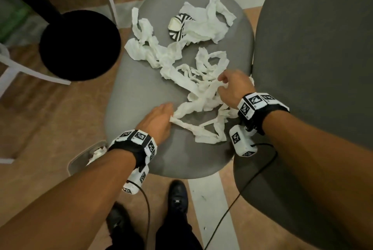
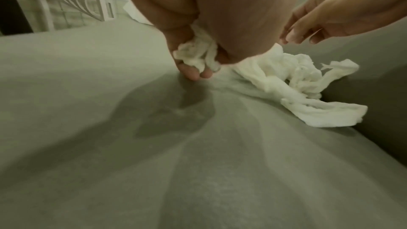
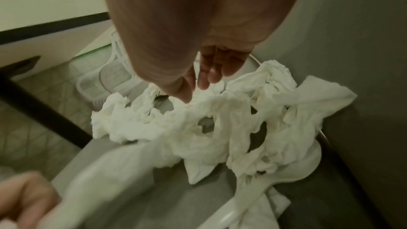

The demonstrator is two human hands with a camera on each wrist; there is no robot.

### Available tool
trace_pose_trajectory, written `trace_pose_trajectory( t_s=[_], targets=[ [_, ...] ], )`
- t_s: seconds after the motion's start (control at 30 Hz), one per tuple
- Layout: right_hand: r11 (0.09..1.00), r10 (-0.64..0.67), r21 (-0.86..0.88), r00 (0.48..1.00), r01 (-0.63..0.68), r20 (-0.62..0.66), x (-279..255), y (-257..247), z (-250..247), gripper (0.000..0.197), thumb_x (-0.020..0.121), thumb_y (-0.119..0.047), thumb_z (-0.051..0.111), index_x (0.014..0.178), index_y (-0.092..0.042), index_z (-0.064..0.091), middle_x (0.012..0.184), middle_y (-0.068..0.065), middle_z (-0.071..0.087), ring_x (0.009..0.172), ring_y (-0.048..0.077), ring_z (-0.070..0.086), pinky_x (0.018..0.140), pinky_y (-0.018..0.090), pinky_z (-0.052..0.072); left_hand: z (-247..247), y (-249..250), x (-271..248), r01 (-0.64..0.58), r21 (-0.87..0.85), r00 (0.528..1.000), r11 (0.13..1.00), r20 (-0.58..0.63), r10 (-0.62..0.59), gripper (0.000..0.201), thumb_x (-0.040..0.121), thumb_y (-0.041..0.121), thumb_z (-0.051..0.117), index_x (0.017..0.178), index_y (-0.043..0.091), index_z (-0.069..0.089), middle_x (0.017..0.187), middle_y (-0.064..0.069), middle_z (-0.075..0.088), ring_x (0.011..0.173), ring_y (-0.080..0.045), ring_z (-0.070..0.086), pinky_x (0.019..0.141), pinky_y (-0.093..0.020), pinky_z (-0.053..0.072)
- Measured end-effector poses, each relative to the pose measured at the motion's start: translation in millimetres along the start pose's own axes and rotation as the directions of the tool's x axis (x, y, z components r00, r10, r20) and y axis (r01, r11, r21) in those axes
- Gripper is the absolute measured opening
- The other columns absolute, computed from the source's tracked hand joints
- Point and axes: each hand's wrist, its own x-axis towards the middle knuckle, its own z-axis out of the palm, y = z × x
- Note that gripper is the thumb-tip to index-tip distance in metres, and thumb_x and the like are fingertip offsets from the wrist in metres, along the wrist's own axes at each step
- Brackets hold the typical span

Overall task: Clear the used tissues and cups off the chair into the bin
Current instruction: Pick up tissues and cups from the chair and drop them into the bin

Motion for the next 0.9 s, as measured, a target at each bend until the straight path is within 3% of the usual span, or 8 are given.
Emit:
trace_pose_trajectory(
  t_s=[0.1,0.23,0.3,0.4,0.5,0.6,0.8,0.9],
  targets=[
    [0.984,-0.13,-0.112,0.988,0.138,0.079,-4,-8,5,0.05,0.081,-0.027,0.062,0.13,-0.026,0.053,0.133,0.001,0.054,0.123,0.027,0.044,0.104,0.042,0.04,-15,-9,-5,0.105,0.012,0.992,0.994,-0.07,-0.103,0.014,0.087,0.008,0.044,0.098,0.014,0.037,0.085,-0.01,0.055,0.071,-0.034,0.053,0.067,-0.046,0.048],
    [0.926,-0.268,-0.208,0.936,0.316,0.23,-10,-31,20,0.082,0.078,-0.04,0.069,0.149,-0.038,0.027,0.151,-0.005,0.042,0.133,0.029,0.038,0.11,0.05,0.032,-28,-30,-13,0.207,0.083,0.978,0.975,-0.039,-0.204,0.013,0.086,0.032,0.044,0.096,0.023,0.043,0.078,-0.004,0.062,0.066,-0.031,0.058,0.063,-0.038,0.05],
    [0.882,-0.298,-0.286,0.914,0.374,0.276,-11,-46,33,0.074,0.083,-0.04,0.068,0.147,-0.039,0.031,0.144,-0.002,0.051,0.129,0.031,0.043,0.109,0.05,0.032,-31,-41,-20,0.234,0.038,0.97,0.972,-0.085,-0.23,0.019,0.079,0.041,0.045,0.085,0.022,0.048,0.073,-0.004,0.064,0.065,-0.033,0.06,0.061,-0.038,0.053],
    [0.779,-0.364,-0.376,0.851,0.501,0.379,-18,-74,48,0.028,0.093,-0.033,0.055,0.12,-0.024,0.059,0.114,0.004,0.064,0.115,0.03,0.054,0.1,0.044,0.034,-38,-53,-31,0.333,-0.139,0.924,0.933,-0.149,-0.352,0.015,0.08,0.029,0.058,0.081,0.016,0.051,0.073,-0.004,0.06,0.068,-0.028,0.055,0.06,-0.034,0.045],
    [0.794,-0.468,-0.211,0.795,0.57,0.386,-30,-95,60,0.028,0.093,-0.033,0.049,0.108,-0.014,0.062,0.113,0.007,0.056,0.109,0.029,0.049,0.096,0.043,0.037,-40,-66,-36,0.426,-0.257,0.87,0.868,-0.145,-0.47,0.022,0.078,0.023,0.063,0.093,0.018,0.048,0.073,-0.001,0.06,0.067,-0.02,0.051,0.062,-0.033,0.043],
    [0.855,-0.49,-0.045,0.834,0.516,0.255,-30,-103,64,0.049,0.083,-0.04,0.041,0.118,-0.01,0.059,0.131,0.006,0.048,0.121,0.028,0.043,0.101,0.047,0.04,-36,-74,-38,0.423,-0.278,0.875,0.862,-0.121,-0.468,0.034,0.076,0.023,0.062,0.102,0.031,0.041,0.076,0.002,0.065,0.068,-0.024,0.062,0.065,-0.036,0.053],
    [0.969,-0.181,-0.117,0.951,0.216,0.25,-41,-104,87,0.075,0.08,-0.071,0.044,0.142,-0.03,0.033,0.152,0.001,0.032,0.141,0.029,0.028,0.109,0.062,0.031,-30,-80,-45,0.442,-0.272,0.856,0.855,-0.159,-0.493,0.037,0.076,0.019,0.056,0.107,0.034,0.041,0.084,-0.001,0.065,0.071,-0.03,0.063,0.068,-0.04,0.055],
    [0.95,-0.219,-0.169,0.947,0.261,0.233,-63,-102,114,0.054,0.092,-0.049,0.054,0.14,-0.031,0.037,0.144,0.006,0.039,0.133,0.034,0.037,0.105,0.053,0.04,-28,-85,-52,0.447,-0.253,0.862,0.858,-0.135,-0.489,0.038,0.078,0.017,0.058,0.111,0.03,0.045,0.091,-0.002,0.068,0.077,-0.031,0.063,0.069,-0.037,0.053]
  ],
)
